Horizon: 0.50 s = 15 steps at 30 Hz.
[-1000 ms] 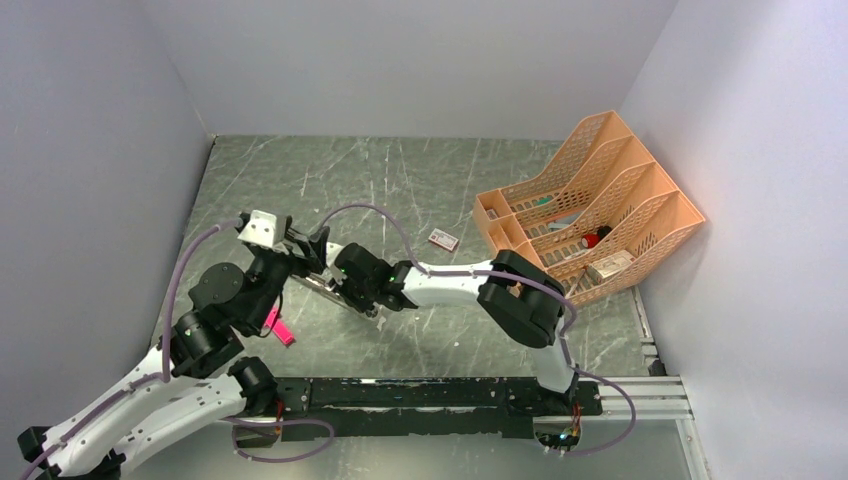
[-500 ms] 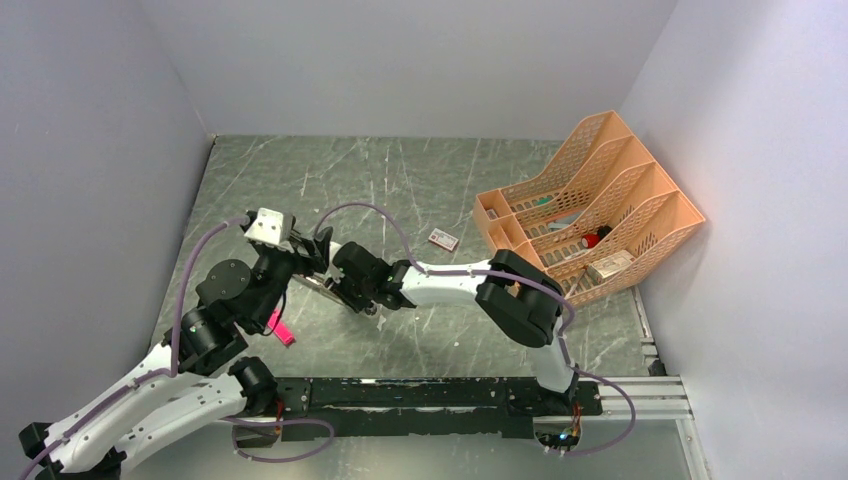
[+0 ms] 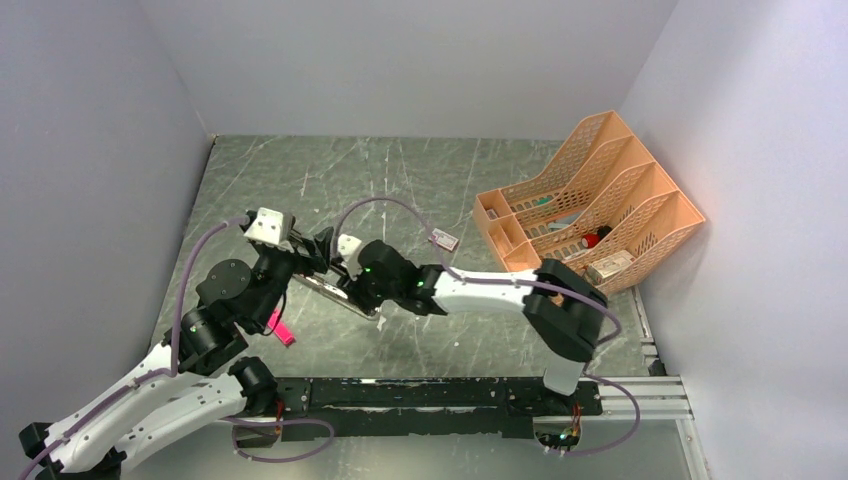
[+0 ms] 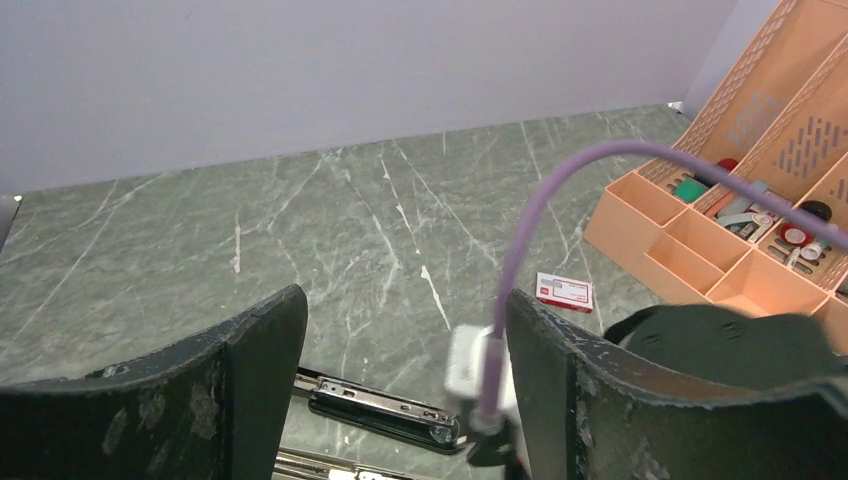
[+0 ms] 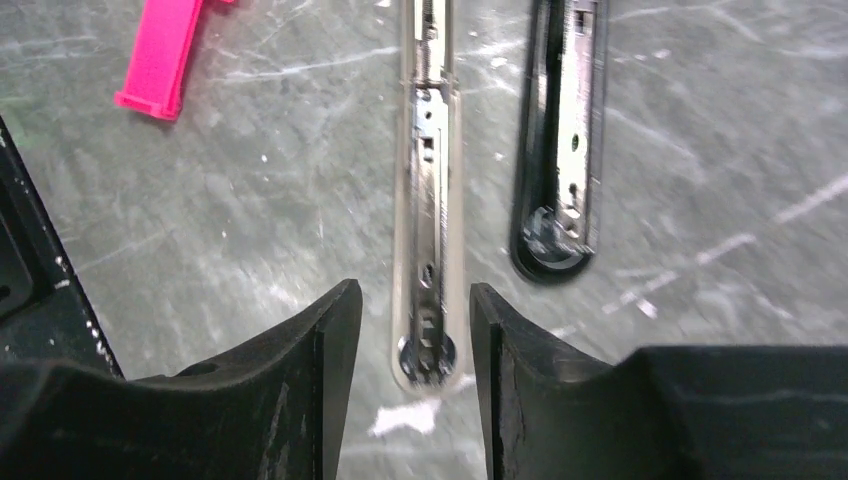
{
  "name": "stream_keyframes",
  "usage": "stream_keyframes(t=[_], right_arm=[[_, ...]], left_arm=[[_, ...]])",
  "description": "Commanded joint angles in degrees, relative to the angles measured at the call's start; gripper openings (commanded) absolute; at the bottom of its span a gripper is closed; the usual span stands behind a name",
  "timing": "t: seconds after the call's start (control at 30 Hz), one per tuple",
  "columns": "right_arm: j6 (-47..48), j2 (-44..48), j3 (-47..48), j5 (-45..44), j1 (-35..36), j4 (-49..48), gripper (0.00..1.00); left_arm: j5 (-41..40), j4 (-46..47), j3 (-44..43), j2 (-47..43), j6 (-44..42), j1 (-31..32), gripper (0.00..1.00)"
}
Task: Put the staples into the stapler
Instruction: Move the stapler to the center of the board.
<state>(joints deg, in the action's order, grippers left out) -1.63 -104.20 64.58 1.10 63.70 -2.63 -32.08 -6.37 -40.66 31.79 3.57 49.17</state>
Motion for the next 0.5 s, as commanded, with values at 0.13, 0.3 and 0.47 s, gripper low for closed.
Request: stream_keyframes(t=[0.13,0.3,0.47], right_arm=[[0.41,15.35,-11.7,-1.46,-13.03,-0.32,0.55],[3.29,15.15,-10.29,0.56,-24.49,6.24,0.64],[8.6,9.11,-4.09,2.34,-30.07,11.92,0.67]], left_arm=[[0.72,0.51,-1.56,0.51,0.85,-0.6,0.77],[2.5,-0.58,-2.34,2.17,1.15,-0.76,0.79],[3.52,-2.17,-3.22,4.27,1.89,-0.79,0.79]])
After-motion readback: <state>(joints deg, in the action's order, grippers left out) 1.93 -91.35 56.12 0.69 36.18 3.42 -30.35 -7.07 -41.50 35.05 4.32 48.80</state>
